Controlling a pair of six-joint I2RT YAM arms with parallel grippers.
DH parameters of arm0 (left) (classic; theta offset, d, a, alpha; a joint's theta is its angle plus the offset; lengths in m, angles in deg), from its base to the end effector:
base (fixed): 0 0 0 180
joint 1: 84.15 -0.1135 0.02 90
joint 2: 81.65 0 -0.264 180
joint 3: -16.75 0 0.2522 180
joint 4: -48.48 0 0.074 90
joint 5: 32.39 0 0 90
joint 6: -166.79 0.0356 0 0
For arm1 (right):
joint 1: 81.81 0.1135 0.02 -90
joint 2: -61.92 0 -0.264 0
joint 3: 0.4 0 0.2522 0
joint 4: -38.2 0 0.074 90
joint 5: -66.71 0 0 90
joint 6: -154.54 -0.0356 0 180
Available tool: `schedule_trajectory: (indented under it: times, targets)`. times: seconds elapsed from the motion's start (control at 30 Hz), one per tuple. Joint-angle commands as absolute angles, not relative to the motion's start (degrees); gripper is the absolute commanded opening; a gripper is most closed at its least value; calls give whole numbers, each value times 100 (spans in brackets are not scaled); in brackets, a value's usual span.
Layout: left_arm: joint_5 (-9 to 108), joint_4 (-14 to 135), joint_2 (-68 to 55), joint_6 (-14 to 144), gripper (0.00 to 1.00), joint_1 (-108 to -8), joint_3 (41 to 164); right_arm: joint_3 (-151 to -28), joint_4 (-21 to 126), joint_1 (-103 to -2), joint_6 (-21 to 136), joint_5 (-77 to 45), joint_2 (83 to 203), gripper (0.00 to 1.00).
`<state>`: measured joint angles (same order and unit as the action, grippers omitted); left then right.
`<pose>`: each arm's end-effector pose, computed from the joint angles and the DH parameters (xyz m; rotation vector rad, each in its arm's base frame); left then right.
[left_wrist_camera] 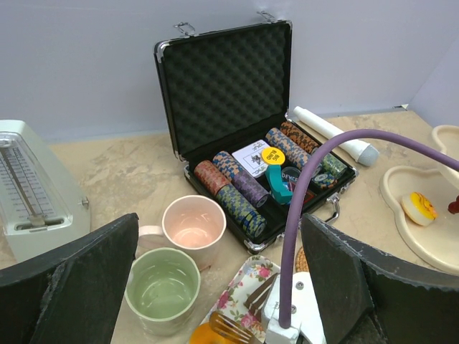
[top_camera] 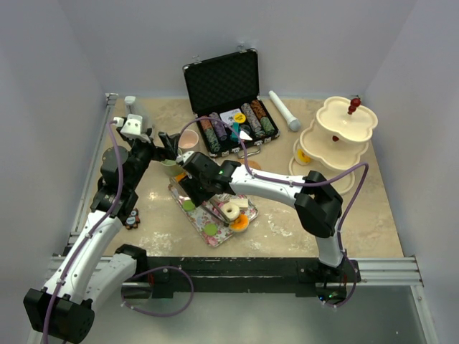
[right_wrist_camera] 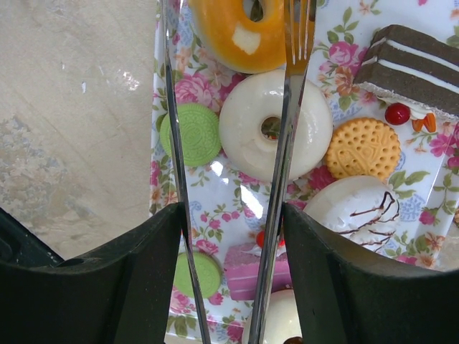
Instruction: Serve the afternoon tea
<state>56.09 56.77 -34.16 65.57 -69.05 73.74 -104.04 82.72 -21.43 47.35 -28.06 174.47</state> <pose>0.1928 -0.0530 0.3520 0.0740 1.5605 -0.3834 0.2179 0.3772 0.2303 -0.9086 2.3912 0.4464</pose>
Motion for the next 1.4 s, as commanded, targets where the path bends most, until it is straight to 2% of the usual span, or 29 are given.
schedule_trajectory:
  times: [0.0,1.37]
  targets:
    - [5558,5495,-3410,6589,100,-6885,7358,-10635,8166,-2116,4652,-3093,17362,61]
    - [5558,5495,-3480,6589,100,-6885,7349,-10987,8553,-1879,4723,-2891,17960,68]
